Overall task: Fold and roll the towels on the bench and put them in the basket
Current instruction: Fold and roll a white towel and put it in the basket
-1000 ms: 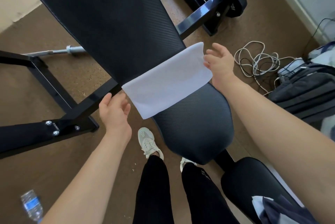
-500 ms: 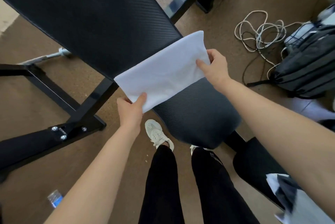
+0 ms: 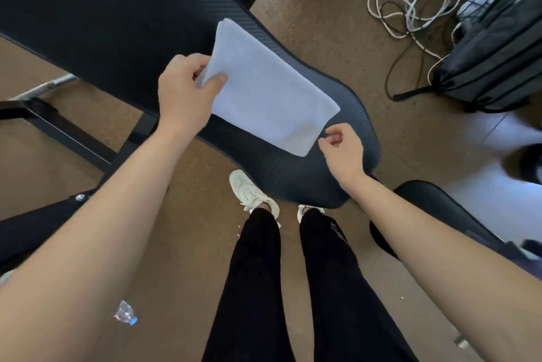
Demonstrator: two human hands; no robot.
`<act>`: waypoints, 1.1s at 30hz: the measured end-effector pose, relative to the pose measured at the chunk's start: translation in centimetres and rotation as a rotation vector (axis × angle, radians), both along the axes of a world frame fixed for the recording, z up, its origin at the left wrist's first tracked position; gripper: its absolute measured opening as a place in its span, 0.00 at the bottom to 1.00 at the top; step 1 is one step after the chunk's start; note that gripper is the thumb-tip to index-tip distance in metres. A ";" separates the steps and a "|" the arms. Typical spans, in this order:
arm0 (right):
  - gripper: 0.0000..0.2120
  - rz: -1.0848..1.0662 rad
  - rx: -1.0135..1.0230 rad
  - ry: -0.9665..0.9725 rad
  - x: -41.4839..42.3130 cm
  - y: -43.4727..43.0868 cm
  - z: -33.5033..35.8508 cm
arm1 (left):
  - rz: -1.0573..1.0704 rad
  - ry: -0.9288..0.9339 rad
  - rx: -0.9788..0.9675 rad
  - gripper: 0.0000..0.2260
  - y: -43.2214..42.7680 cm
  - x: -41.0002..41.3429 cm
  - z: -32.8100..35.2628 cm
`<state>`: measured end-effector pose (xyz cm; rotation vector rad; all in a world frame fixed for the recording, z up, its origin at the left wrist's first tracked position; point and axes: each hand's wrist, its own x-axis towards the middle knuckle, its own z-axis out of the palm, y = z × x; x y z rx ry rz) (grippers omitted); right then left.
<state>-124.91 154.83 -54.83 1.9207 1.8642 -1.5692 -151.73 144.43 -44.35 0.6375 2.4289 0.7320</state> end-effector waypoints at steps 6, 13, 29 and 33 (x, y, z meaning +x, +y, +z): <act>0.21 -0.017 -0.192 0.252 -1.8 2.1 0.2 | -0.062 0.173 0.013 0.12 2.0 -0.8 0.4; 0.25 -0.102 -0.482 0.265 -1.8 5.4 -0.9 | -0.111 0.155 0.110 0.11 2.4 3.6 0.5; 0.24 -0.259 -0.787 0.477 0.4 6.3 -0.9 | -0.204 0.039 -0.027 0.12 3.7 17.9 -6.2; 0.31 -0.261 -0.802 0.470 0.4 6.5 -0.9 | -0.193 0.029 -0.093 0.12 4.1 18.3 -8.4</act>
